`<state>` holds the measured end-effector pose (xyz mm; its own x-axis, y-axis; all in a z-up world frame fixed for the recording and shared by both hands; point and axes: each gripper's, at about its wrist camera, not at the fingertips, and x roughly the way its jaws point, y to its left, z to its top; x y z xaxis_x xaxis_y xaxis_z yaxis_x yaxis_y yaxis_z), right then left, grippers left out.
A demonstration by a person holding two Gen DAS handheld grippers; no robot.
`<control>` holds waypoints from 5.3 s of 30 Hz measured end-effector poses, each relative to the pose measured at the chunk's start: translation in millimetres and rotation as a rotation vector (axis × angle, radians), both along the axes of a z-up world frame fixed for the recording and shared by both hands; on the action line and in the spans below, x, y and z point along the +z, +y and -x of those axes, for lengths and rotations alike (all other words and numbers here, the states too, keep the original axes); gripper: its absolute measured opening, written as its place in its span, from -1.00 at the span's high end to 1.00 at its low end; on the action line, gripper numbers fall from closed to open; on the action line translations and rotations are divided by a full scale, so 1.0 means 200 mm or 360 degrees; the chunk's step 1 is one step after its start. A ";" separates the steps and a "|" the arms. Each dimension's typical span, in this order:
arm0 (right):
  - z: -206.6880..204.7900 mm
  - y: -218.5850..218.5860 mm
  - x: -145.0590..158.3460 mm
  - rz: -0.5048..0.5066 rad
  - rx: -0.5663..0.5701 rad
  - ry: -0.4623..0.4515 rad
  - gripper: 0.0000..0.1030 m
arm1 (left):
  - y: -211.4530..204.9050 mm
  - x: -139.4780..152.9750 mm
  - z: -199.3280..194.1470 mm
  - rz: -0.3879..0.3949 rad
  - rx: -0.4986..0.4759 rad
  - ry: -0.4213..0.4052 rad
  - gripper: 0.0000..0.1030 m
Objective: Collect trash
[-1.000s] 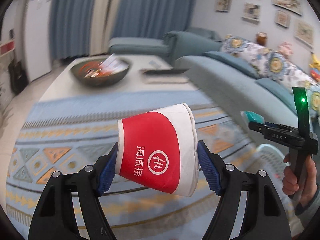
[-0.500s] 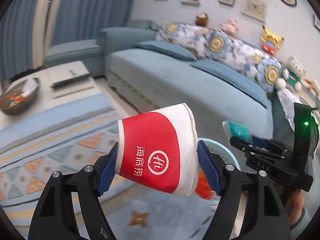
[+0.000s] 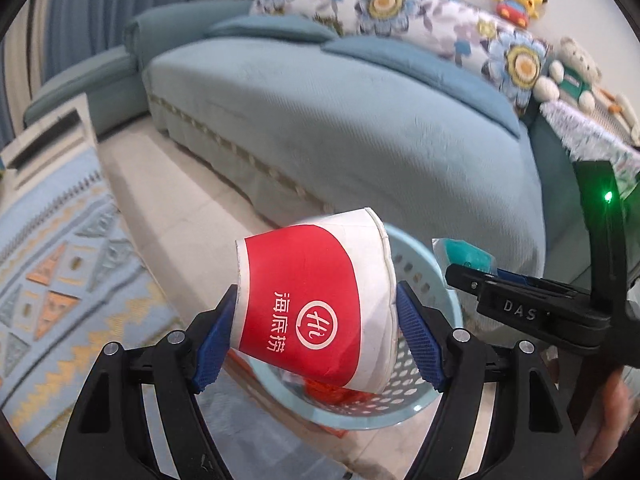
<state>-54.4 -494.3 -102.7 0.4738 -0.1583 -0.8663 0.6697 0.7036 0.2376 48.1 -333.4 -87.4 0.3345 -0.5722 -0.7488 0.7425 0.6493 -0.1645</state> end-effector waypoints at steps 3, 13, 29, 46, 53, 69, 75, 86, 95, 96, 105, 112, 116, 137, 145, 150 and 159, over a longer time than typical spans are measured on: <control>-0.01 -0.01 -0.05 -0.0089 0.0003 0.0002 0.01 | -0.05 -0.12 -0.02 -0.0100 0.0007 0.0025 -0.53; 0.03 0.10 0.16 0.0117 0.0038 -0.0086 -0.26 | 0.18 0.00 -0.01 -0.0045 0.0081 0.0002 -0.58; 0.24 0.83 0.74 0.0567 0.0332 -0.0461 -0.45 | 1.02 0.64 0.36 0.0245 0.0519 -0.0371 -0.78; 0.39 0.85 0.50 0.0757 0.0302 -0.0423 -0.46 | 1.05 0.40 0.48 0.0223 0.0657 -0.0415 -0.78; 0.41 0.85 0.51 0.0762 0.0275 -0.0470 -0.46 | 1.01 0.38 0.51 0.0180 0.0606 -0.0482 -0.78; 0.42 0.87 0.53 0.0791 0.0298 -0.0520 -0.46 | 1.01 0.38 0.50 0.0211 0.0598 -0.0465 -0.78; 0.42 0.87 0.52 0.0768 0.0314 -0.0514 -0.46 | 1.02 0.39 0.50 0.0245 0.0588 -0.0423 -0.78; 0.41 0.87 0.52 0.0755 0.0337 -0.0512 -0.46 | 1.03 0.40 0.50 0.0255 0.0592 -0.0422 -0.78; 0.42 0.89 0.53 0.0792 0.0339 -0.0536 -0.46 | 1.03 0.40 0.50 0.0260 0.0594 -0.0423 -0.78; 0.42 0.89 0.53 0.0796 0.0338 -0.0540 -0.46 | 1.03 0.40 0.50 0.0257 0.0595 -0.0424 -0.78; 0.43 0.89 0.54 0.0807 0.0320 -0.0559 -0.46 | 1.03 0.40 0.50 0.0259 0.0592 -0.0427 -0.78; 0.44 0.90 0.54 0.0906 0.0262 -0.0593 -0.49 | 1.03 0.41 0.50 0.0268 0.0599 -0.0433 -0.78; 0.46 0.93 0.55 0.0960 0.0249 -0.0631 -0.57 | 1.04 0.41 0.50 0.0272 0.0602 -0.0439 -0.78; 0.46 0.96 0.53 0.0959 0.0286 -0.0631 -0.69 | 1.05 0.42 0.53 0.0255 0.0666 -0.0562 -0.78; 0.47 0.97 0.55 0.0962 0.0265 -0.0653 -0.69 | 1.04 0.46 0.60 0.0201 0.0677 -0.0735 -0.81; 0.47 0.98 0.56 0.0970 0.0251 -0.0666 -0.69 | 1.04 0.48 0.60 0.0210 0.0678 -0.0748 -0.84; 0.46 0.98 0.55 0.0973 0.0260 -0.0658 -0.69 | 1.04 0.47 0.59 0.0172 0.0713 -0.0743 -0.85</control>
<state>-147.2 -298.3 7.5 0.7997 -0.4536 -0.3934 0.4867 0.8734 -0.0177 -70.0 -124.5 6.5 0.8338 -0.3660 -0.4133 0.4134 0.9101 0.0280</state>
